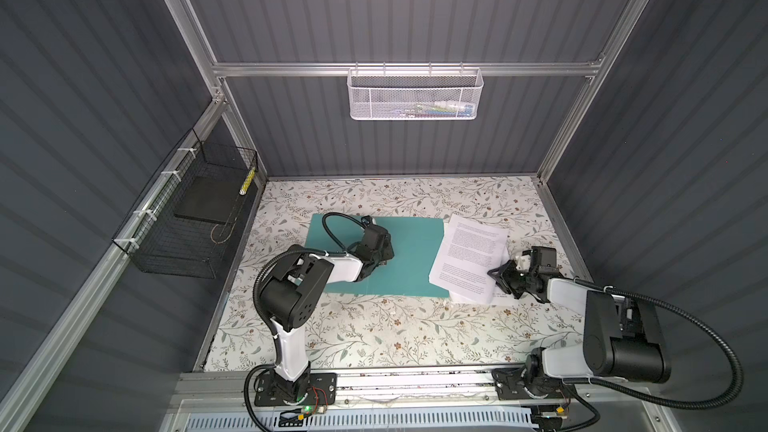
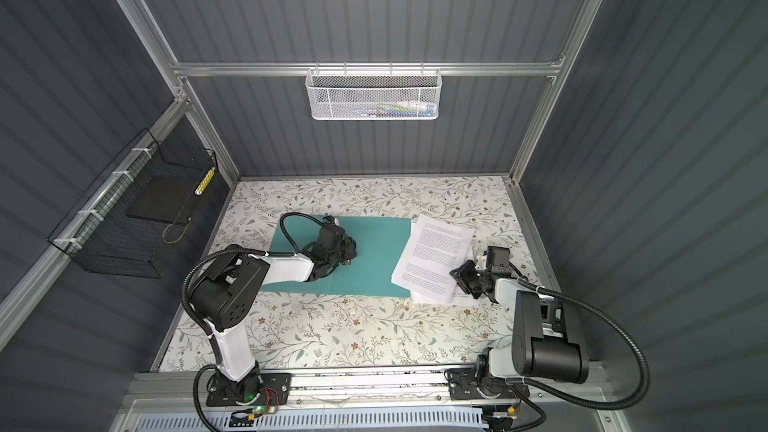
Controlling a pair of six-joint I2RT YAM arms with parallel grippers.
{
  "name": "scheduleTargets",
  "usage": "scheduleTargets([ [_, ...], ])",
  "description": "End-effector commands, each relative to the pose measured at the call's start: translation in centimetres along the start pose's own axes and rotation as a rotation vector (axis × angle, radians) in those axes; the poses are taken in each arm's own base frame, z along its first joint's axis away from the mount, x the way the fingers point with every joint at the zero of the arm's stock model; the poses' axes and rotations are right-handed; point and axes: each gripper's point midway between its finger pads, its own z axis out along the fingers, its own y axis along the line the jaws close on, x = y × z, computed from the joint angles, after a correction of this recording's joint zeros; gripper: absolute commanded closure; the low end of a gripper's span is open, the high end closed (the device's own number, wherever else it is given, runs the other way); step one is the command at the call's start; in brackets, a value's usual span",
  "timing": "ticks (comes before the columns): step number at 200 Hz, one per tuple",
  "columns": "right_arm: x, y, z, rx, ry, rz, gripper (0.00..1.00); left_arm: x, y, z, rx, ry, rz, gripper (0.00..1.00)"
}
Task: Put the files into the folder
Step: 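Pinch the top sheet's edge nearest the folder with the right gripper, then lift the sheet and carry it over the open folder with the right gripper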
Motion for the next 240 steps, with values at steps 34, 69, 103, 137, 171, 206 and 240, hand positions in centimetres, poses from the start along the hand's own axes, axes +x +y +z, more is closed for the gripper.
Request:
scheduleTargets([
  [34, 0.6, 0.1, 0.1, -0.015, 0.020, -0.002, 1.00, 1.7, 0.4, 0.2, 0.000, 0.054, -0.012, 0.44],
  [69, 0.3, 1.1, -0.4, -0.044, 0.010, -0.021, 1.00, 2.0, 1.2, -0.8, -0.009, 0.028, -0.115, 0.49],
  [103, 0.0, 3.4, -1.5, -0.100, -0.001, -0.074, 1.00, 1.7, 1.5, -2.0, -0.031, 0.004, -0.137, 0.50],
  [137, 0.1, 6.9, -2.9, -0.163, -0.004, -0.159, 1.00, 1.7, 0.1, -2.6, 0.001, 0.013, -0.134, 0.50],
  [171, 0.3, 10.3, -4.2, -0.207, -0.005, -0.233, 1.00, 1.9, -0.5, -3.3, 0.025, 0.024, -0.143, 0.50],
  [206, 0.8, 13.4, -5.3, -0.237, -0.015, -0.309, 1.00, 1.9, -0.5, -4.4, 0.031, 0.029, -0.154, 0.49],
  [240, 2.1, 16.4, -5.8, -0.270, 0.003, -0.391, 1.00, 0.8, 0.6, -6.2, -0.029, -0.010, -0.134, 0.47],
])
